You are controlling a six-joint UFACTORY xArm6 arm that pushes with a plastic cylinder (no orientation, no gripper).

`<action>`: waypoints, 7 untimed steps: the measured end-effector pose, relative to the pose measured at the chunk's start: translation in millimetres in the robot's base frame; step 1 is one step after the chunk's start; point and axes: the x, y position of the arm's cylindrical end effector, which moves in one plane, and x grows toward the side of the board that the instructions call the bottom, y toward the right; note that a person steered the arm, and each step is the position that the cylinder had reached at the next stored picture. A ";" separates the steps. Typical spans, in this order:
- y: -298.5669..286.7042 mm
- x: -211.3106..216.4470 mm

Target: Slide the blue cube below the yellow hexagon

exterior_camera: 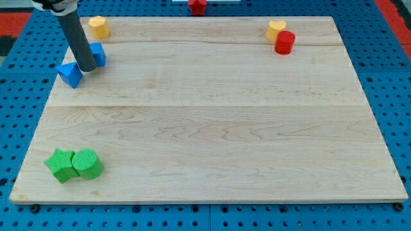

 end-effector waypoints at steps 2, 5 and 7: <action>15.1 -9.6; 15.1 -53.4; 16.4 -59.5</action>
